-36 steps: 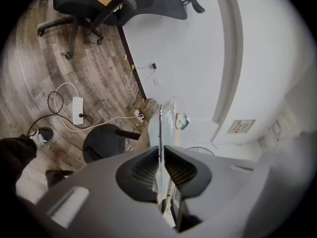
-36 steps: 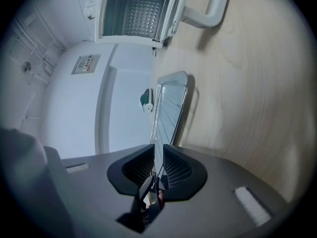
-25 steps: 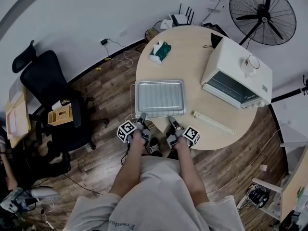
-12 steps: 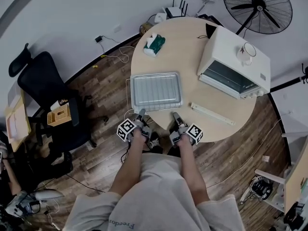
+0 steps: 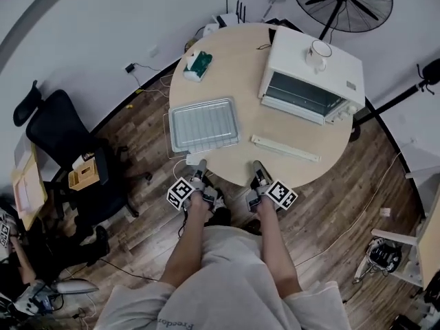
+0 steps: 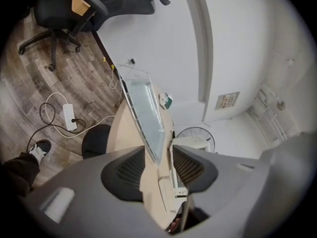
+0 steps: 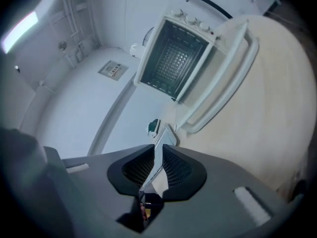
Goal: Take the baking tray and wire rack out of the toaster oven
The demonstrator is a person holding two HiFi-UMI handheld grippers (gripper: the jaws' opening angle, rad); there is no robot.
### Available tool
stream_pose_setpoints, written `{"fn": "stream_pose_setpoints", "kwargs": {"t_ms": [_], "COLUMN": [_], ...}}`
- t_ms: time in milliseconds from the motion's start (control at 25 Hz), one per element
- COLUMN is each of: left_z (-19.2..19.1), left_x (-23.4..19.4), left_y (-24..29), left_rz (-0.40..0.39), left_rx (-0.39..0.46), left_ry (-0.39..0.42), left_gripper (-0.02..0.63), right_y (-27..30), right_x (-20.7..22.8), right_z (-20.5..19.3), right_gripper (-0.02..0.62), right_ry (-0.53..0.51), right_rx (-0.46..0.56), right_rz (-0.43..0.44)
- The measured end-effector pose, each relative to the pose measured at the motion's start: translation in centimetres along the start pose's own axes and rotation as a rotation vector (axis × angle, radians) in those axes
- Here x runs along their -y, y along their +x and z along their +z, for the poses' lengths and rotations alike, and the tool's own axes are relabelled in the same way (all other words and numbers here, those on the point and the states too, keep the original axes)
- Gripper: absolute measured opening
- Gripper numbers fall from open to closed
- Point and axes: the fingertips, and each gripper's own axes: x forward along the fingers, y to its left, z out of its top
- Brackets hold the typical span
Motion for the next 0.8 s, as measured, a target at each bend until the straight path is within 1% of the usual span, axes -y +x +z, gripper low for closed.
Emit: {"fn": "stream_pose_setpoints", "kwargs": {"t_ms": [80,120,240,320,400,480,640,720,800], "left_z": [-2.5,-3.8,-6.6,-7.0,-7.0,-7.1,-8.5,-9.8,-11.3], "left_x": [2.2,3.3,6.3,8.0,9.8,11.3,12.5,13.1,13.4], "left_y": [0.2,0.2,0.1,0.2,0.0,-0.9,-3.0,-3.7,-3.9], "left_rz": [-0.036,-0.048,-0.067,-0.063,-0.051,-0.047,-0.006,-0.011,-0.031], "left_rx": [-0.044,-0.071,-0.137,-0.148,-0.134,-0.124,-0.132,-0.146,-0.168], "left_ry": [0.083,0.138,0.332,0.454,0.568,0.686,0.951,1.067,1.134], "left_gripper": [0.186,0.186,0.186,0.186,0.183,0.174,0.057,0.055,0.055], "right_y": [-2.7,-4.1,-7.8,-9.4,-11.0,-12.4,-14.6,-15.4,-15.9], "right_x": [0.0,0.1,-0.2,-0.7,-1.1,-1.2,-1.3,-1.1,-0.5], "right_z": [1.9,2.7,4.8,5.8,6.6,6.7,6.2,6.1,5.9], "right_gripper": [0.038,0.038,0.038,0.038,0.039,0.04,0.039,0.039,0.038], "right_ry": [-0.12,-0.186,-0.383,-0.494,-0.581,-0.637,-0.682,-0.694,-0.703], "right_rx": [0.019,0.03,0.047,0.054,0.064,0.072,0.076,0.078,0.076], "right_rz": [-0.028,-0.049,-0.103,-0.124,-0.14,-0.147,-0.133,-0.124,-0.129]}}
